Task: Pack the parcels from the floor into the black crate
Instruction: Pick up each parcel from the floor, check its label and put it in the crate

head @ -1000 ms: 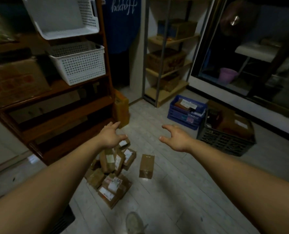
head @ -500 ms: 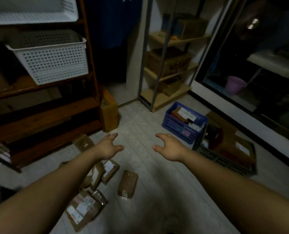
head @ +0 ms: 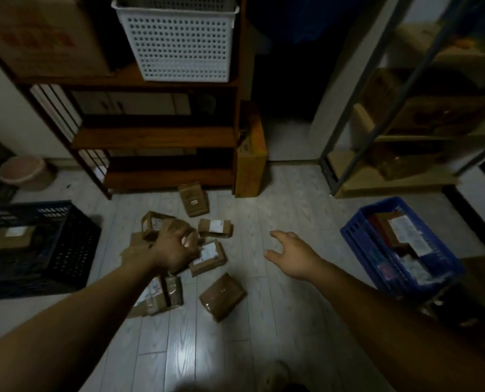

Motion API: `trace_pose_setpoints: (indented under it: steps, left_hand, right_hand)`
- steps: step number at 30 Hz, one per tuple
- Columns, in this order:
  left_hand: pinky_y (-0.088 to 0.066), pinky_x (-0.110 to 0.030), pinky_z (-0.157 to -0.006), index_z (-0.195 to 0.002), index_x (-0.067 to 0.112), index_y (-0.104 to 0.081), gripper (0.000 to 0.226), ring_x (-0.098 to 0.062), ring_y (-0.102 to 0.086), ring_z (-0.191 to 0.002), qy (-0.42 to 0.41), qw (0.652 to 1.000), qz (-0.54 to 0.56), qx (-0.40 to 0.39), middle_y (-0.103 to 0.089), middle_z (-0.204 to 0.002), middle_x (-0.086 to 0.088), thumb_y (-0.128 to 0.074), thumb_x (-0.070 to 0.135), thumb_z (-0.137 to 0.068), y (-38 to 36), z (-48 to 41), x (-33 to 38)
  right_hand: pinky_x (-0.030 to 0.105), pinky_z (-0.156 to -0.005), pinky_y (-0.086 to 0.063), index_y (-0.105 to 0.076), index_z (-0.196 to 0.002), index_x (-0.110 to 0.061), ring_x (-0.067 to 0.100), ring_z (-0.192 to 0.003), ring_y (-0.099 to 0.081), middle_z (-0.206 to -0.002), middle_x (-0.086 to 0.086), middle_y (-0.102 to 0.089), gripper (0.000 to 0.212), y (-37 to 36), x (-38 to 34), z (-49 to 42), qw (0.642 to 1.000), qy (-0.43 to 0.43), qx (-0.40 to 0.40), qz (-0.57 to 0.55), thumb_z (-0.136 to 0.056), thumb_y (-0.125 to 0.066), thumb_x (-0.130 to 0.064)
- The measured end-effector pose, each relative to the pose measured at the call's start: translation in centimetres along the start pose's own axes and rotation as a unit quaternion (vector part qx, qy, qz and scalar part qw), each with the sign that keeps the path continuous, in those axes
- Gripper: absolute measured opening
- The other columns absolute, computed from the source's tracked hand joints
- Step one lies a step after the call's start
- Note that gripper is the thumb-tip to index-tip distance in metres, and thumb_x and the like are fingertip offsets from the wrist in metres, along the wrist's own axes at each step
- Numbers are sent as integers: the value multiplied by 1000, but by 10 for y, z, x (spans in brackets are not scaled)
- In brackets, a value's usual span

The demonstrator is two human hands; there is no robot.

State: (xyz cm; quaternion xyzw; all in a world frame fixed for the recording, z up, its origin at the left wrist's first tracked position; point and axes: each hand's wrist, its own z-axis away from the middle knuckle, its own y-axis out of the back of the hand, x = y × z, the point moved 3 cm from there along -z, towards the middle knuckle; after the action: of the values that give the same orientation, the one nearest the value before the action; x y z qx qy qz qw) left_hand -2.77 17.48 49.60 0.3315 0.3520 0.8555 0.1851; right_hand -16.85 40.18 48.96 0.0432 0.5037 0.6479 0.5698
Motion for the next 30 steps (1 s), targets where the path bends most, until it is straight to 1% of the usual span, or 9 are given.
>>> trace_pose_setpoints:
  steps: [3, 9, 13, 17, 20, 23, 25, 27, 30]
  left_hand:
    - [-30, -34, -106, -148, 20, -21, 61, -25, -34, -134, 6, 1000, -3, -3, -30, -150, -11, -48, 35, -95, -50, -28, -20]
    - [-38, -27, -99, -136, 18, -43, 51, -20, -45, -124, -20, 997, 68, -2, -46, -133, -3, -59, 29, -89, -182, -126, -111]
    - [-35, -40, -109, -142, 24, -36, 69, -24, -38, -133, -10, 997, 82, 10, -37, -148, -3, -61, 45, -82, -273, -195, -179]
    - [-40, -29, -92, -144, 22, -31, 62, -27, -41, -129, 14, 988, 153, 25, -38, -142, -5, -60, 23, -89, -337, -239, -214]
    - [-42, -34, -98, -148, 27, -17, 77, -30, -41, -129, 43, 980, 193, 26, -33, -148, -12, -64, 30, -86, -374, -266, -236]
    - [-49, -41, -85, -149, 26, 1, 95, -34, -45, -125, 116, 956, 270, -9, -39, -145, -15, -66, 39, -84, -404, -279, -253]
    - [-48, -48, -89, -149, 25, 0, 92, -37, -45, -124, 144, 938, 312, -49, -40, -144, -16, -64, 40, -85, -418, -279, -258]
    - [-47, -51, -92, -148, 24, -5, 84, -36, -49, -118, 150, 921, 355, -56, -45, -138, -17, -63, 34, -87, -426, -275, -257]
    - [-50, -49, -90, -148, 26, -4, 90, -35, -54, -113, 121, 904, 407, 39, -47, -134, -14, -67, 22, -84, -418, -272, -259]
  right_hand:
    - [28, -110, -26, -24, -150, -20, 23, -138, -31, -154, 8, -25, 69, -46, 25, -50, 1000, 15, -12, -7, -93, -52, -46]
    - [28, -108, -27, -22, -150, -23, 23, -138, -31, -154, 7, -24, 69, -180, 91, -166, 998, 37, -41, 0, -93, -52, -45]
    - [31, -108, -29, -22, -150, -24, 25, -137, -33, -153, 8, -26, 69, -273, 142, -227, 997, 47, -58, 21, -92, -54, -44]
    - [36, -107, -33, -17, -150, -27, 27, -135, -35, -153, 7, -25, 73, -339, 188, -271, 997, 40, -52, 35, -91, -56, -44]
    - [39, -110, -29, -6, -152, -29, 29, -139, -28, -157, 7, -17, 82, -376, 214, -296, 998, 19, -51, 34, -89, -56, -47]
    - [42, -114, -20, 3, -152, -30, 29, -145, -16, -160, 5, -5, 89, -404, 228, -311, 997, -17, -66, -19, -88, -57, -49]
    - [38, -109, -29, -2, -152, -25, 27, -138, -32, -156, 7, -21, 86, -416, 230, -313, 994, -32, -85, -68, -89, -58, -45]
    - [31, -95, -41, -20, -147, -20, 19, -113, -50, -142, 6, -45, 71, -422, 224, -306, 990, -28, -87, -104, -90, -59, -38]
    - [27, -82, -44, -36, -136, -22, 13, -97, -51, -126, 0, -55, 53, -425, 208, -297, 991, 0, -38, -125, -89, -60, -30]
